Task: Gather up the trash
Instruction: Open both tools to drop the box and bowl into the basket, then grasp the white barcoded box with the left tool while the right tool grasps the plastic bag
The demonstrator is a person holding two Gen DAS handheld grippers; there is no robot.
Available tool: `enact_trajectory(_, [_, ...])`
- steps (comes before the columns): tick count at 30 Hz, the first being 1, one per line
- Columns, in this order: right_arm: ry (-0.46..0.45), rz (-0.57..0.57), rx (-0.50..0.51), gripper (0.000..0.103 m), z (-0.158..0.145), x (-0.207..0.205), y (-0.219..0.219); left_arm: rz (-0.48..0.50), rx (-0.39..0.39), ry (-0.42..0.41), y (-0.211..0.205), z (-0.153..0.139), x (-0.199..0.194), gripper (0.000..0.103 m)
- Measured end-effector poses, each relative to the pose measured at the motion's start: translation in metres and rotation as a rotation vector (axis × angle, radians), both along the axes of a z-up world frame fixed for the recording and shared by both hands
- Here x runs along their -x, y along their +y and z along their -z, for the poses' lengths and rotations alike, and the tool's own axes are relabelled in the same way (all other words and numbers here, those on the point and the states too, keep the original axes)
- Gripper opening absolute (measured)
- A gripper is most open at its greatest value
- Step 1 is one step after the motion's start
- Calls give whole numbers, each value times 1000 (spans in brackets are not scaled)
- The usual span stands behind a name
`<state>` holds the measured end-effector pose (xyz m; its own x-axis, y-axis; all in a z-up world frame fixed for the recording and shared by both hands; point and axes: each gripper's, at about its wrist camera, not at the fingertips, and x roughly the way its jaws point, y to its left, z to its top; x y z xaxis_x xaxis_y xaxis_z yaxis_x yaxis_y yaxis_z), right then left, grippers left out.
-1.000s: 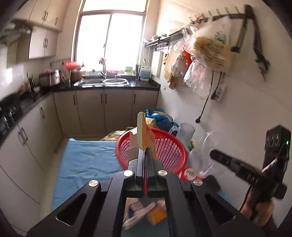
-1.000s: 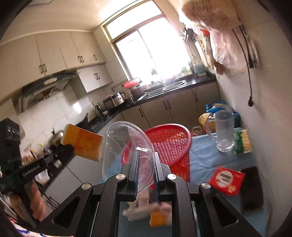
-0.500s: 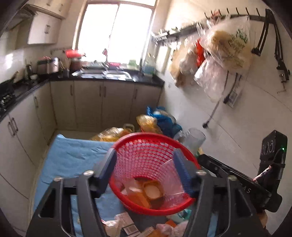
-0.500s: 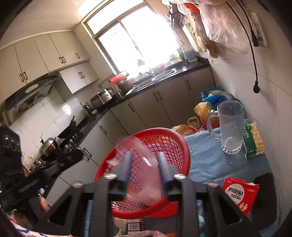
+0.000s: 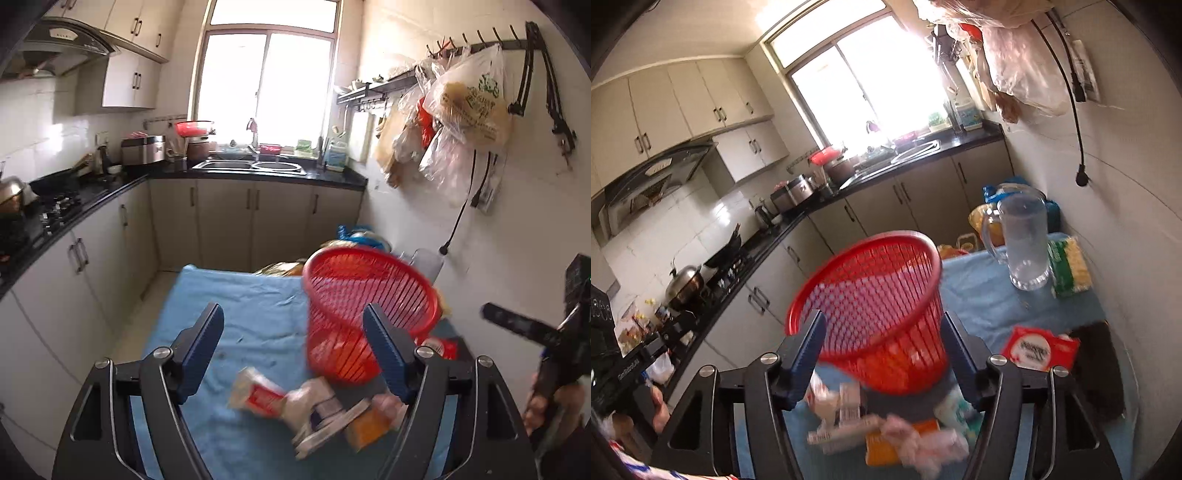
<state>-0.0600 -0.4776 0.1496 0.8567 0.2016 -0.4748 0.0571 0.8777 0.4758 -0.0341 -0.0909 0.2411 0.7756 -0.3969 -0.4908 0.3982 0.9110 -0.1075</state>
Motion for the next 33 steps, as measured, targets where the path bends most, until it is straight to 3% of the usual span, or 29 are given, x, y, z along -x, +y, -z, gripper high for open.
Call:
enact_trajectory(7, [75, -9, 74, 74, 22, 52, -2, -27, -36, 45, 35, 34, 30, 78])
enact_trajectory(15, [183, -17, 104, 75, 69, 87, -5, -45, -34, 156, 50, 92, 32, 78])
enact_trajectory(23, [266, -80, 63, 75, 124, 83, 7, 77, 4, 310, 23, 154, 20, 78])
enact_trajectory(28, [258, -105, 5, 75, 136, 71, 12, 174, -26, 323, -5, 172, 14, 78])
enact_trajectory(33, [240, -127, -102, 75, 145, 54, 8, 248, -117, 285, -38, 181, 4, 78])
